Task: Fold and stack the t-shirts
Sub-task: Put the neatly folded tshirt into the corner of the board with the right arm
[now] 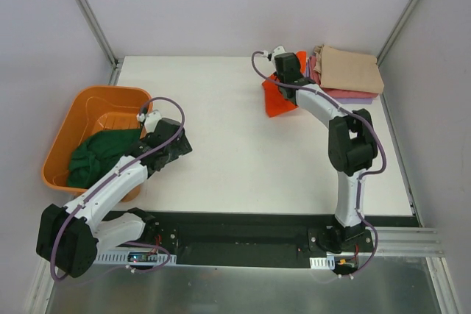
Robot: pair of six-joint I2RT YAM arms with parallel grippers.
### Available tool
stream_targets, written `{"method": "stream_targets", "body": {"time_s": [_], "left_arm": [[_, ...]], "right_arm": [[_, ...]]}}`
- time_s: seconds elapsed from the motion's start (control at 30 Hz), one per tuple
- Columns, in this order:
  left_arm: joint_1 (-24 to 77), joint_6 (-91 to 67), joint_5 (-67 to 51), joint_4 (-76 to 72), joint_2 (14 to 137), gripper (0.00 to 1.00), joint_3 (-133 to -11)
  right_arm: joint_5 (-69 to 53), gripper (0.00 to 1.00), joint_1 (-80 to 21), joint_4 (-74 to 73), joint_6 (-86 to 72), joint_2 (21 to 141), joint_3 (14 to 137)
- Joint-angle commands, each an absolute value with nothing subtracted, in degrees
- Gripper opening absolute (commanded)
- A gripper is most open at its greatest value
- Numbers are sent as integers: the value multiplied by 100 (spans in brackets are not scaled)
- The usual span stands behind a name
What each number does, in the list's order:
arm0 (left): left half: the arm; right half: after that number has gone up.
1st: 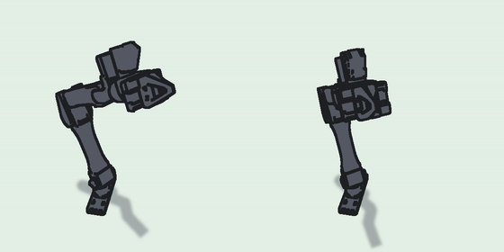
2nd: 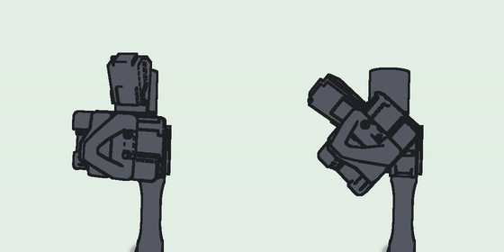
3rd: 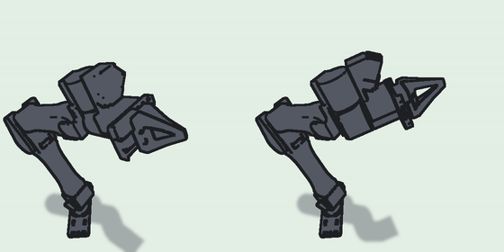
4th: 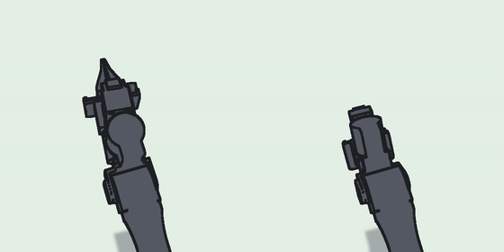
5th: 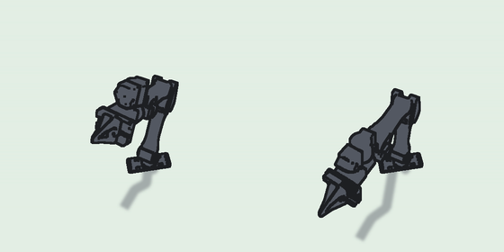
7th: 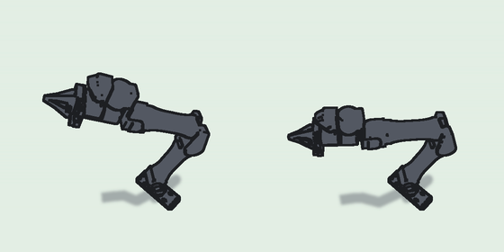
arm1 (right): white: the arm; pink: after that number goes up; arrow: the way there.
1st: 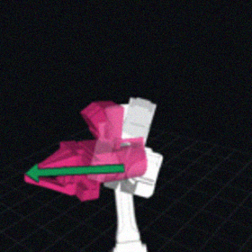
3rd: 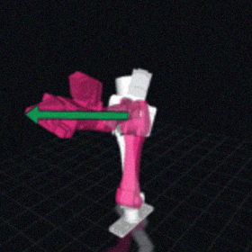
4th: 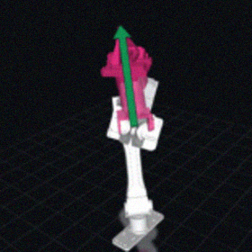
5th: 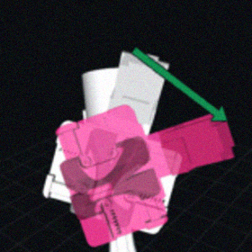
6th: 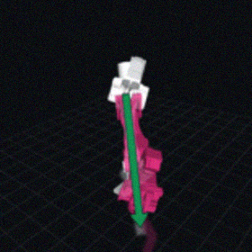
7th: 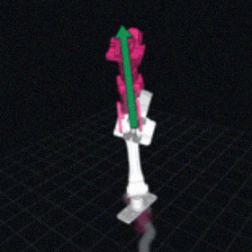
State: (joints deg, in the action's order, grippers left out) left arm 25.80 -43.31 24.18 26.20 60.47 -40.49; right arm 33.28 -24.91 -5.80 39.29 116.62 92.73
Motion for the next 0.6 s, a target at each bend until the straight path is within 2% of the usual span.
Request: {"method": "stream_targets", "body": {"time_s": [0.0,0.27,0.57], "left_arm": [[2522,-4105,2768,2794,6100,99,-4385],[2461,-3990,3392,2944,6135,99,-4728],[2391,-4078,3674,2971,5906,99,-4764]], "right_arm": [[3401,0,-2215,-325,4833,11786,10009],[3305,0,-1732,-676,4729,11839,10818],[2980,0,-1222,-1704,4219,12164,12153]]}}
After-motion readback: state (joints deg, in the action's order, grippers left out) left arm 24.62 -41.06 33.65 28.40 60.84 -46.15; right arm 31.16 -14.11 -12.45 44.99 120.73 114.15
